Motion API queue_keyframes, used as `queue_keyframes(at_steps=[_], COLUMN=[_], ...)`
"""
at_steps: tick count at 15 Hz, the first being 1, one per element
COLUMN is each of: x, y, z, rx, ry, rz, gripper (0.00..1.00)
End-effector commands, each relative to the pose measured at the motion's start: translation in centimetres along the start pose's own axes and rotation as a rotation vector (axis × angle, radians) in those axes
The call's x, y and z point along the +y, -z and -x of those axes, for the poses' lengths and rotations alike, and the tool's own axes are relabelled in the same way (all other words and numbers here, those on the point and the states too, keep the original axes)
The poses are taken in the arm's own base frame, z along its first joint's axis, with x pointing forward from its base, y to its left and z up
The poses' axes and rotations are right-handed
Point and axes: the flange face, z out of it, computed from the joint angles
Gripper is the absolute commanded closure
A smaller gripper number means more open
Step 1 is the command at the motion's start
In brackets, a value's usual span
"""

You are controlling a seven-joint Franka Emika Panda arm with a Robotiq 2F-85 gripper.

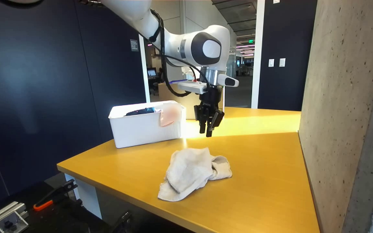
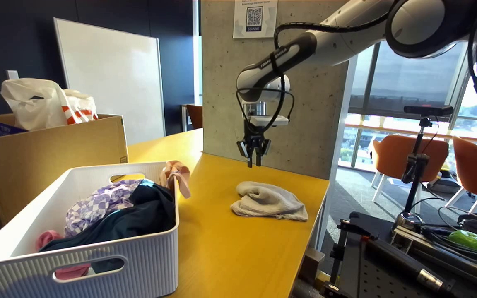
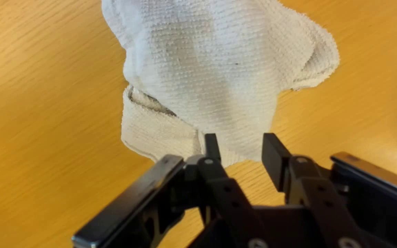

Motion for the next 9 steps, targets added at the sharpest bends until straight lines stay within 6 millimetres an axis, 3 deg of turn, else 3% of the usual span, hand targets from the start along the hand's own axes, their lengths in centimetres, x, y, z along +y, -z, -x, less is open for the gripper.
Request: queue_keyframes(at_steps=[1, 5, 9], x=[1.8, 5.5, 8.8], y=[2.5, 1.5, -3.2], z=[1.7, 4.7, 6.4], rx=[0.026, -0.028, -0.096], ry=[-0.061, -0.134, -0.193], rz=[0.018, 0.008, -0.049], gripper=[0.29, 0.02, 0.00])
